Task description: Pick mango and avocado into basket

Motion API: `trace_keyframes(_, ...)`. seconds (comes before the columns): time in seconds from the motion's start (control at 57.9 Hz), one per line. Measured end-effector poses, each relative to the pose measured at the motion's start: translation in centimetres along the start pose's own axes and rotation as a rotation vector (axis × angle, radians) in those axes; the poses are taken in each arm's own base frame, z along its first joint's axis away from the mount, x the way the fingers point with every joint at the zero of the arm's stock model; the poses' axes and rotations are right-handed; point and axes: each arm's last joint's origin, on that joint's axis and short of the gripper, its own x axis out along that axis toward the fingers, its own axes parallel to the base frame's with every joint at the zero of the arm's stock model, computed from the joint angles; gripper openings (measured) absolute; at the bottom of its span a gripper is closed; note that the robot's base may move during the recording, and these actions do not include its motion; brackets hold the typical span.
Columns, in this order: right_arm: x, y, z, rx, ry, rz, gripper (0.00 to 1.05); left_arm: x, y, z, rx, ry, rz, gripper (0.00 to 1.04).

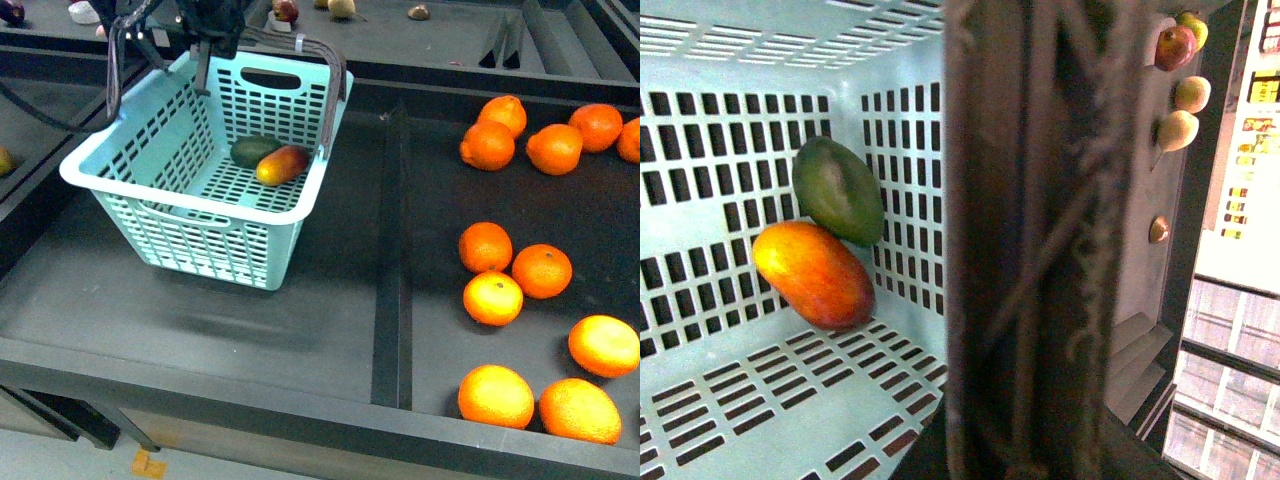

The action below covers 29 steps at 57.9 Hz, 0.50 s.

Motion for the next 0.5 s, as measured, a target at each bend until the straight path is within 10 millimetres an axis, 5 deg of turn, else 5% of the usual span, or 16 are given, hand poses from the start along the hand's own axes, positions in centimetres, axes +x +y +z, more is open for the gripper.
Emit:
trace_keyframes(0.207,0.0,0.0,0.0,0.0,0.0,0.0,0.97,0.5,0.5,0.1,0.025,0.073,-0.038,0.06)
trace_keyframes(0.501,0.0,0.0,0.0,0.0,0.0,0.0,0.97,-2.4,1.4,1.1,-0.018,-0.051,-0.067,0.58)
